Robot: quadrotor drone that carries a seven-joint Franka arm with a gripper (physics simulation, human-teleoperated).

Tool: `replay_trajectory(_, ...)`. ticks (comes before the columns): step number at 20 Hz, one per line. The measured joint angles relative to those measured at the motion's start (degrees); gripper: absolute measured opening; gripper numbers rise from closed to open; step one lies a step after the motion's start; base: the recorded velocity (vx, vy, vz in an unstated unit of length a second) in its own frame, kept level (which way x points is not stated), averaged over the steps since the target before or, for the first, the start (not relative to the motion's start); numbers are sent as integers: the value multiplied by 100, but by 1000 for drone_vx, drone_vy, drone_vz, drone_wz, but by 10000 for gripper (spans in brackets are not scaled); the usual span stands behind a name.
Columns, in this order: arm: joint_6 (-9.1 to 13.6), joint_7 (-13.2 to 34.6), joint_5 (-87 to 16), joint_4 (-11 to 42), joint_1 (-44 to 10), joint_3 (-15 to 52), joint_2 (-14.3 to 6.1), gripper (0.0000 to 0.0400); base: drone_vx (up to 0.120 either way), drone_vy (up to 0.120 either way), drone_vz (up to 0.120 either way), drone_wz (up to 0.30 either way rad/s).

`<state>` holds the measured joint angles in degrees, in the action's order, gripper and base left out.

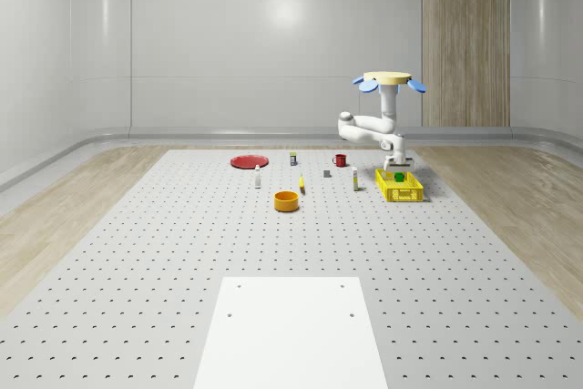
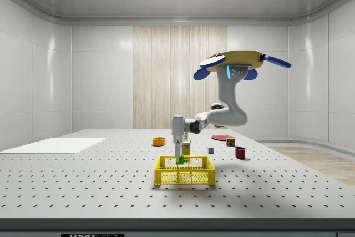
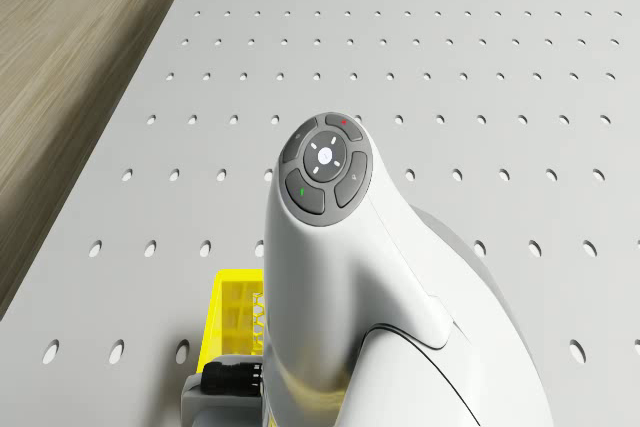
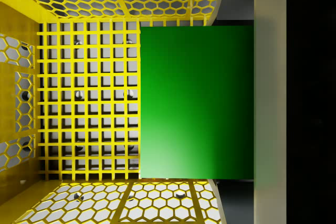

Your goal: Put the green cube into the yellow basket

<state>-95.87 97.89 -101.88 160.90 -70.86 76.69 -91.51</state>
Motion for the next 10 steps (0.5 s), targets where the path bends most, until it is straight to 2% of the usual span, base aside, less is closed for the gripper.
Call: replay_trajectory(10,-260,-32,-735,-227,-167,-779,62,250,0,0,0,0)
